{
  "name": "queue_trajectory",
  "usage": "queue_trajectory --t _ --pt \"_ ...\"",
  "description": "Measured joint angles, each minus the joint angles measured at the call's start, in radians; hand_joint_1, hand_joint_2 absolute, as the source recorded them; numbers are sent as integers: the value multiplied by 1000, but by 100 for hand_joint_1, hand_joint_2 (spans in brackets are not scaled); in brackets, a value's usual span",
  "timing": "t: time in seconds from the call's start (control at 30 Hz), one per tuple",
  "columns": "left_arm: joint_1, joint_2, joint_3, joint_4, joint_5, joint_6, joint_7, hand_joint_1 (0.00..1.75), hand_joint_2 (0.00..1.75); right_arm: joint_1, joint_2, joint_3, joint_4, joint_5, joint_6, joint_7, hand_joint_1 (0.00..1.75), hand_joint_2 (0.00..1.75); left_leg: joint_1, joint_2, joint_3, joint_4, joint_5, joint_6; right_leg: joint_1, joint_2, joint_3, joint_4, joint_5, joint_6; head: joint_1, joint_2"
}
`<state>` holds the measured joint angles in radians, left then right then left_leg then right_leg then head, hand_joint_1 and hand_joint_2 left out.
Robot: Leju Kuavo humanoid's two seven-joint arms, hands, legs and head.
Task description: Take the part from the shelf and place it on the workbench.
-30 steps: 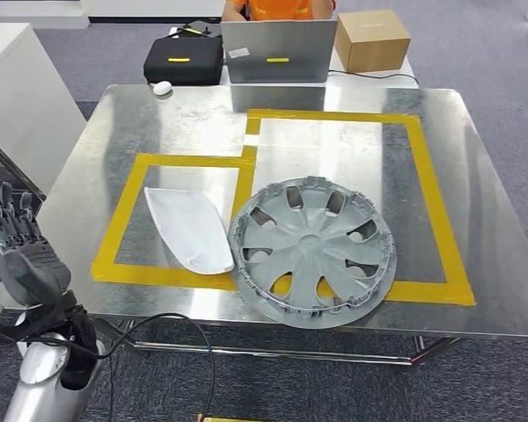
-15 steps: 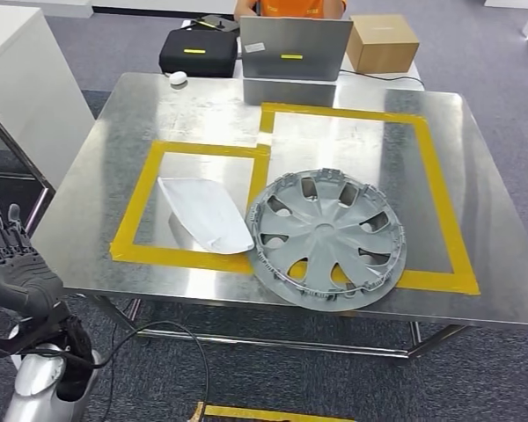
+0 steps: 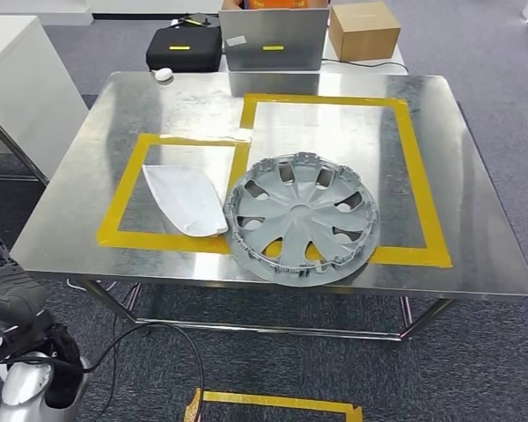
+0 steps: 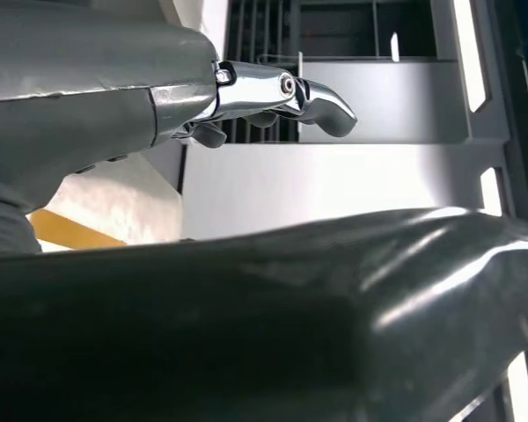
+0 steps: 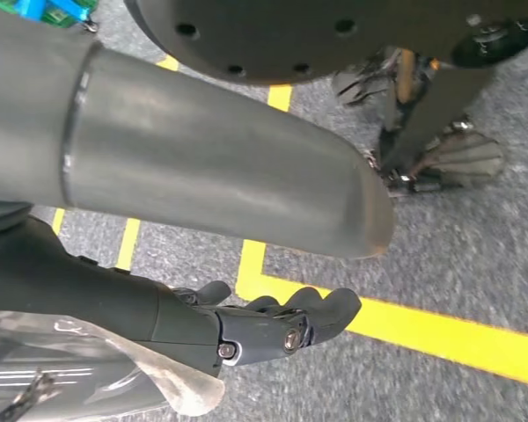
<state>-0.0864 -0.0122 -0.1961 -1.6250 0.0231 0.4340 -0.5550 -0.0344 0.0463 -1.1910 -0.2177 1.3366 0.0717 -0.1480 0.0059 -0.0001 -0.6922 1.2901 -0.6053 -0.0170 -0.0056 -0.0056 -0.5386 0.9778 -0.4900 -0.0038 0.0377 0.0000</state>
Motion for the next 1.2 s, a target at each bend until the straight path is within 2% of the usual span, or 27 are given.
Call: queue_trajectory --t 0.03,0.07,0.13,0.2,0.27,0.3,0.33,0.37,0.43,0.47,0.5,0.53,0.57,0.6,0.63,0.67,0.73,0.8,0.83,0.87,0.9,0.97,1.0,1.03,1.07,1.13,1.2 --pt "3 3 10 -4 3 3 -1 0 0 0 0 0 0 1 -1 0 0 0 -1 0 19 -6 10 4 3 0 -11 3 6 -1 0 0" --pt "5 5 20 -8 5 5 -2 0 0 0 1 0 0 2 -1 1 0 0 -3 0 54 -49 33 11 6 0 -21 6 11 -2 -1 0" --pt "5 10 38 -22 6 9 -3 0 0 -1 3 0 0 4 -2 0 0 0 -11 0 147 -196 77 35 13 0 -34 10 20 0 0 0" --pt "5 13 53 -35 6 12 -5 0 0 -2 7 1 0 6 -4 0 0 0 -20 0 200 -295 89 52 12 -1 -43 10 32 8 0 0" --pt "7 15 63 -42 4 13 -5 0 0 -2 8 0 0 8 -5 1 0 0 -23 0 201 -319 98 54 9 -3 -48 5 47 20 -2 0" --pt "8 15 66 -44 3 13 -6 0 0 -2 8 0 0 9 -5 1 0 0 -21 2 200 -327 107 55 9 -2 -53 4 45 25 -3 0" --pt "9 15 67 -45 2 14 -6 0 0 -2 8 0 0 10 -5 1 0 0 -17 4 197 -336 118 59 9 0 -62 15 29 30 -1 0" --pt "10 15 68 -46 0 15 -6 0 0 -2 8 0 0 11 -5 1 0 0 -13 6 193 -344 127 62 9 2 -76 44 -1 35 1 0" --pt "14 14 68 -47 -5 19 -7 0 0 -2 8 0 0 12 -5 2 0 0 -10 9 175 -343 141 67 3 4 -117 163 -85 45 6 0" --pt "16 14 68 -47 -7 20 -8 0 0 -2 8 0 0 12 -5 3 0 0 -9 10 162 -338 146 66 -1 4 -134 227 -115 51 7 0" --pt "18 14 69 -47 -9 22 -8 0 0 -2 8 0 0 13 -6 3 0 0 -9 11 150 -332 150 65 -5 4 -140 271 -127 56 7 0" --pt "20 14 69 -47 -10 23 -8 0 0 -2 8 0 -1 13 -8 4 0 0 -8 11 137 -324 154 63 -8 4 -130 280 -118 60 7 0" --pt "21 14 70 -47 -11 25 -9 0 0 -2 8 0 -1 13 -10 4 0 0 -6 11 123 -315 158 60 -11 4 -102 255 -93 64 7 0" --pt "23 14 71 -47 -12 27 -10 0 0 -3 8 0 -1 13 -14 4 0 0 -4 11 111 -305 161 56 -13 3 -60 201 -66 67 7 0" --pt "25 14 73 -48 -12 29 -11 0 0 -5 8 0 -2 12 -18 4 0 0 -3 11 98 -296 164 52 -15 4 -13 133 -52 70 8 0" --pt "27 14 75 -50 -13 32 -12 0 0 -8 8 0 -3 12 -21 4 0 0 -3 10 88 -286 167 46 -14 5 29 70 -49 68 8 0" --pt "31 14 80 -54 -16 36 -15 0 0 -12 8 0 -4 11 -24 4 0 0 -3 10 74 -277 180 33 -10 8 66 7 -61 58 8 0" --pt "37 14 84 -57 -17 39 -17 0 0 -11 8 0 -5 11 -27 4 0 0 -1 9 69 -275 188 19 -8 6 60 1 -52 40 8 0" --pt "40 15 86 -58 -17 39 -17 0 0 -11 8 0 -5 11 -29 4 0 0 0 8 65 -267 175 13 -9 5 54 0 -44 30 7 0" --pt "44 15 88 -58 -17 40 -17 0 0 -11 8 0 -6 11 -30 4 0 0 1 7 57 -244 146 7 -10 3 46 -1 -35 19 4 0" --pt "46 15 90 -59 -17 40 -17 0 0 -12 8 0 -6 11 -31 4 0 0 3 6 44 -198 99 2 -11 1 35 -2 -25 11 0 0" --pt "49 16 93 -59 -17 40 -17 0 0 -13 8 0 -6 11 -31 4 0 0 3 6 16 -66 7 -4 -8 0 8 2 -5 4 -6 0" --pt "51 16 94 -59 -17 40 -17 0 0 -13 8 0 -6 11 -31 4 0 0 3 5 9 -11 -16 -5 -6 -1 -7 5 5 3 -7 0" --pt "53 16 95 -59 -17 40 -17 0 0 -13 8 0 -6 11 -31 4 0 0 3 5 17 14 -13 -4 -4 -2 -23 8 14 3 -7 0" --pt "54 16 96 -59 -17 40 -17 0 0 -13 8 0 -6 11 -31 4 0 0 3 5 40 3 9 -1 -3 -2 -39 12 23 3 -7 0" --pt "54 16 97 -61 -17 41 -17 0 0 -13 8 0 -6 11 -32 4 0 0 2 5 128 -110 60 9 -1 -2 -66 21 40 6 -7 0" --pt "53 15 97 -66 -18 41 -19 0 0 -14 8 0 -6 12 -33 3 0 0 -2 4 220 -253 61 19 2 0 -82 26 55 15 -6 0"
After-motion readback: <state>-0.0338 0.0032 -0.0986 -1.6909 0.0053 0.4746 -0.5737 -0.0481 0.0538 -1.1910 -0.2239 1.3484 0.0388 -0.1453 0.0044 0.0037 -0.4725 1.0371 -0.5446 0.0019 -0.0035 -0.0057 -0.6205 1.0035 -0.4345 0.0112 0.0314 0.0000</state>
